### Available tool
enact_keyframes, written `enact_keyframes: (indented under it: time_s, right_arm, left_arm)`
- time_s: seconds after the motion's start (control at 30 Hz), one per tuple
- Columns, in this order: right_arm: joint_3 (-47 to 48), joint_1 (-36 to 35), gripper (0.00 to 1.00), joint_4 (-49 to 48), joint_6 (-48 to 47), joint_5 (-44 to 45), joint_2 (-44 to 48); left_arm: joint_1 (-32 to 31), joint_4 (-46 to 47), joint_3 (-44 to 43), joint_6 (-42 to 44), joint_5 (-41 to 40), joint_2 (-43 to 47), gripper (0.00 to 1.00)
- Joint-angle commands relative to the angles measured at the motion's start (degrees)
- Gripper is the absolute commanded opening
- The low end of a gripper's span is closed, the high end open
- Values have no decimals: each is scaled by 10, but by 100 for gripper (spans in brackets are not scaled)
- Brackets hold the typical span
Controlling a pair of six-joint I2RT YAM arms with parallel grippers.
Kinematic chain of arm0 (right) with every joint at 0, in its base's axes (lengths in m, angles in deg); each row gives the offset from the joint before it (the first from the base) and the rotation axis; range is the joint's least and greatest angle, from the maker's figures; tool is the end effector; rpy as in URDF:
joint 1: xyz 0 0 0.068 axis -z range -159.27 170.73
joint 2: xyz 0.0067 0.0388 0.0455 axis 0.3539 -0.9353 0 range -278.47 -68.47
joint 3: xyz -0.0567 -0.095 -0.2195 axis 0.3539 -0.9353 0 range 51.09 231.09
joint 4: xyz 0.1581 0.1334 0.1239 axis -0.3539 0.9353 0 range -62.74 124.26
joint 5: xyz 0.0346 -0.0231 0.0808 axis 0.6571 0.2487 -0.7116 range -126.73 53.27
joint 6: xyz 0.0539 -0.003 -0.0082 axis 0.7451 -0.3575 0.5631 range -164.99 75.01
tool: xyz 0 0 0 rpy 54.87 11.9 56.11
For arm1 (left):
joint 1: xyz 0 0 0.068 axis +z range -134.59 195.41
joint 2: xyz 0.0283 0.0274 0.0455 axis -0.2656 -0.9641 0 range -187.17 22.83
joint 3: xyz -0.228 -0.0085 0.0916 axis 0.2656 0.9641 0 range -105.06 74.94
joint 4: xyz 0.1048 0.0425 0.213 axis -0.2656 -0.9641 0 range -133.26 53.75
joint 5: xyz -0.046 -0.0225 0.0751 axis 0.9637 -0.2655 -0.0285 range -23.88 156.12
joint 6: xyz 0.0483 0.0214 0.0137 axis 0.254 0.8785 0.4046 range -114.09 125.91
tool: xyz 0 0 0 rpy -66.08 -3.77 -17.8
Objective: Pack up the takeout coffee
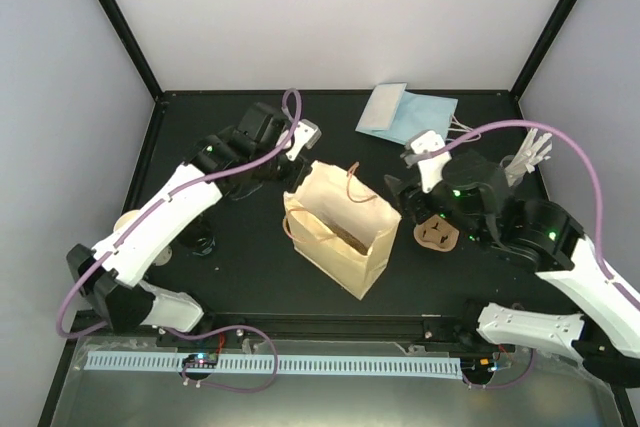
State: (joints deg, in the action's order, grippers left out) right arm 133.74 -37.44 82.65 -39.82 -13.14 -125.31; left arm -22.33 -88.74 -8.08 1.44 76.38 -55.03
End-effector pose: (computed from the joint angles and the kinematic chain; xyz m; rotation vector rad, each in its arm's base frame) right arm 0.0964 0.1277 0.4091 -0.6866 1.9319 0.2603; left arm 0.2031 -0.1654 0.3432 0.7844 2.3255 -0.5503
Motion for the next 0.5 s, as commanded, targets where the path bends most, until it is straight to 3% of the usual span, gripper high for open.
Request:
enact_keyframes:
  time_s: [0.0, 0.47]
  right_arm:
    - [-15, 42, 71, 19, 33, -18, 21]
    - [-88, 118, 71, 19, 74, -5, 53]
  left_arm:
    - [22, -26, -64, -15, -31, -42, 1]
    - [133, -8, -171, 3, 12, -157, 1]
